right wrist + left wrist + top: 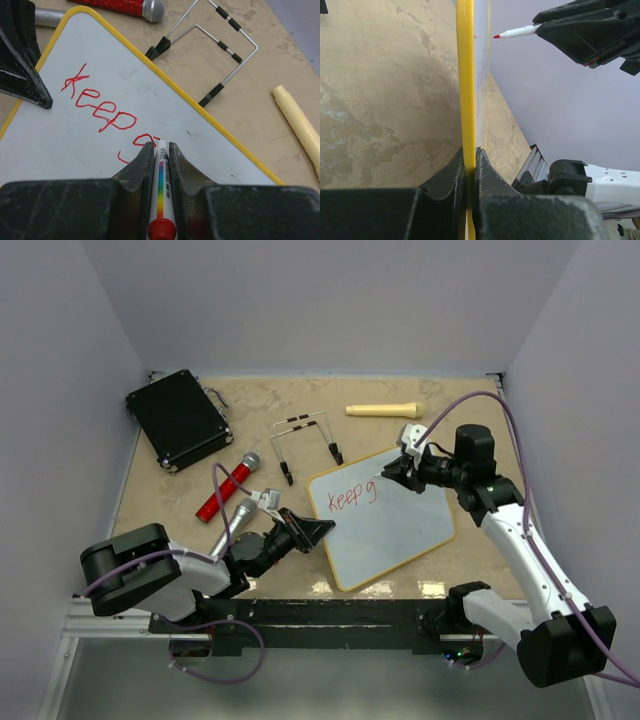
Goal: Write a sentence on the whiteboard
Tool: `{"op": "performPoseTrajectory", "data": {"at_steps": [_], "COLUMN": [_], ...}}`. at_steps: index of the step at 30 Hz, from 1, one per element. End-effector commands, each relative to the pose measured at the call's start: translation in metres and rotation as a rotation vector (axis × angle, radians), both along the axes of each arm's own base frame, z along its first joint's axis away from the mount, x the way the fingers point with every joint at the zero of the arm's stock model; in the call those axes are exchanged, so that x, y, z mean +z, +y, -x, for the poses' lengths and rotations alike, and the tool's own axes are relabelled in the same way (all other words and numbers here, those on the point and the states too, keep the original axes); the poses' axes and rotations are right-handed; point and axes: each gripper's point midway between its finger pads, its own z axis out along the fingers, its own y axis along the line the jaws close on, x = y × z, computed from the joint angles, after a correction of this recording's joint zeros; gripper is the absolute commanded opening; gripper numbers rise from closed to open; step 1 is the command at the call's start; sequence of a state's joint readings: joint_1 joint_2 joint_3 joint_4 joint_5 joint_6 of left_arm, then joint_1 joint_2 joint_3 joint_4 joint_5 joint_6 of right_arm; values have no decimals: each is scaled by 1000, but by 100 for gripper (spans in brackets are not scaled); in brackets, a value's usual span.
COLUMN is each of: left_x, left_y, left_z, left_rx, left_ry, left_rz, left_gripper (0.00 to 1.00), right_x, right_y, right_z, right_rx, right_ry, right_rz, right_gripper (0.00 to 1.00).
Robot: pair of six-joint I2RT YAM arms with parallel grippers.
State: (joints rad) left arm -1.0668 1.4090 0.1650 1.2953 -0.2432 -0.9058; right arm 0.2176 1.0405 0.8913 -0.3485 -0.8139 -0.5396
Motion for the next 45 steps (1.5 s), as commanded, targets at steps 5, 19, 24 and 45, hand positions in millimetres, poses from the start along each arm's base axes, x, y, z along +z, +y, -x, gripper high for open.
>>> {"op": "performPoseTrajectory", "data": {"at_steps": [5, 19, 24, 45], "left_x": [12, 11, 11, 10], "left_y": [4, 1, -1, 0], "left_z": [1, 1, 2, 1], "left_rx": [1, -11, -21, -16], "left_ry": [-64, -66, -67, -64], "left_rz": [5, 6, 7, 2], "left_gripper": [0, 0, 0, 0], "right_x": [-2, -21, -16, -18], "right_y": [-8, -3, -1, -15], "right_z": [1, -5, -9, -21], "right_rx": [-43, -15, -29, -147], "right_ry": [-24, 53, 46, 36], "right_rz": [27, 44, 24, 51], "right_gripper": [0, 0, 0, 0]}}
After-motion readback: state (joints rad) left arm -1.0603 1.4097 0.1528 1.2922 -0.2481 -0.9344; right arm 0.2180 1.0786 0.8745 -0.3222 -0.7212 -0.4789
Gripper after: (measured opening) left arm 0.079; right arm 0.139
